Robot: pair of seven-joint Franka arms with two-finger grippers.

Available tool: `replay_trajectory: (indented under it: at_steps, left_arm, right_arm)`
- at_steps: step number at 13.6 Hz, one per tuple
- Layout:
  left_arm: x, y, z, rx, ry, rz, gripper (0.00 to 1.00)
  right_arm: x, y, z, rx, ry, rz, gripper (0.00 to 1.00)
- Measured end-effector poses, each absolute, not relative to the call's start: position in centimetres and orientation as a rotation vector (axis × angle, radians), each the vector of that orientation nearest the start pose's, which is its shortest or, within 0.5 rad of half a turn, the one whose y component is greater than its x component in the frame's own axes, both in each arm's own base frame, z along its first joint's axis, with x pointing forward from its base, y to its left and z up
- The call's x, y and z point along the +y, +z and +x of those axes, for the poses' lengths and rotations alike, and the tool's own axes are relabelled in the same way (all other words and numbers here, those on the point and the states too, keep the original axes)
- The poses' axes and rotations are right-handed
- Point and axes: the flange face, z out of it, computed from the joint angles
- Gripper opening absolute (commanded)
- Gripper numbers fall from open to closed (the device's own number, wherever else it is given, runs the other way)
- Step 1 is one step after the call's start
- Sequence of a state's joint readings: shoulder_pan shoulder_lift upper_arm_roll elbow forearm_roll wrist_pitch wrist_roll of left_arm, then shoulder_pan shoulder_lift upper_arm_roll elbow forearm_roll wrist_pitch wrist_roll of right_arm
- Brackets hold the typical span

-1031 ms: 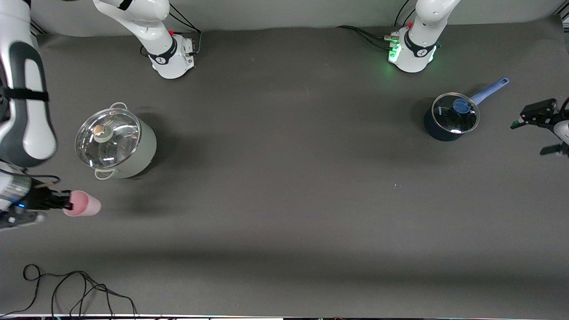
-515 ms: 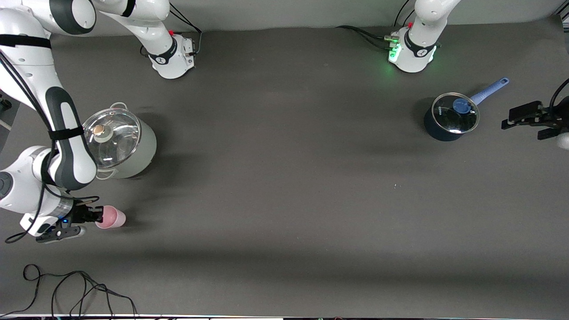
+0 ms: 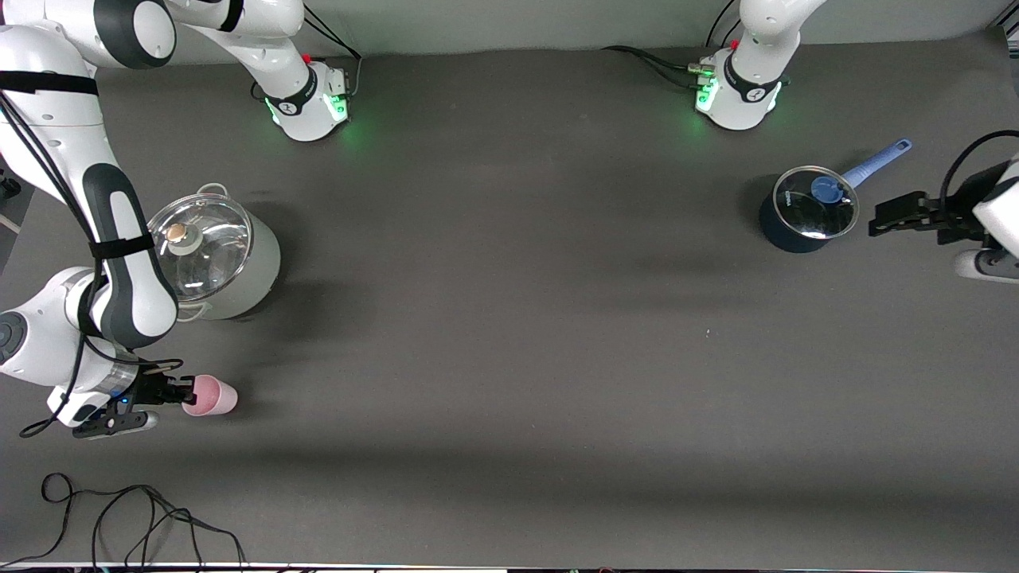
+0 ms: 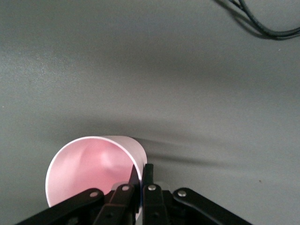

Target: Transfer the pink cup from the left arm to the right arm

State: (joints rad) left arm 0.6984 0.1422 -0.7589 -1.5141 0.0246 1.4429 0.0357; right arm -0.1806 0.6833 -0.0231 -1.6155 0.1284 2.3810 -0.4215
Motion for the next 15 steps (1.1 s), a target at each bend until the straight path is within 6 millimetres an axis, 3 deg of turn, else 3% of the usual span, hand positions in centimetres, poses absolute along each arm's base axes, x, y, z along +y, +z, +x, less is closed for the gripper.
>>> replay_trajectory:
  at_steps: [4, 6, 7, 9, 10, 15]
  left_arm:
    - [-1.4, 57.9, 56.9, 0.144, 0.306, -3.182, 1.00]
    - [-1.4, 57.8, 56.9, 0.142, 0.310, -3.181, 1.00]
    - [-1.6, 57.8, 56.9, 0.148, 0.309, -3.179, 1.00]
    - [-2.0, 57.9, 56.8, 0.147, 0.309, -3.165, 1.00]
    - [-2.0, 57.8, 56.8, 0.136, 0.310, -3.155, 1.00]
    - [-2.5, 58.2, 56.7, 0.132, 0.284, -3.110, 1.00]
  right_arm:
    - [-13.9, 23.3, 68.9, -0.203, -0.164, -3.080, 0.00]
    - [-13.9, 23.3, 69.0, -0.203, -0.164, -3.080, 0.37]
    - [-13.9, 23.3, 69.0, -0.203, -0.164, -3.080, 0.78]
    - [-13.9, 23.2, 68.9, -0.203, -0.162, -3.080, 0.82]
    - [-13.9, 23.2, 68.9, -0.202, -0.161, -3.080, 0.89]
    - [-14.4, 23.3, 68.9, -0.194, -0.155, -3.084, 0.99]
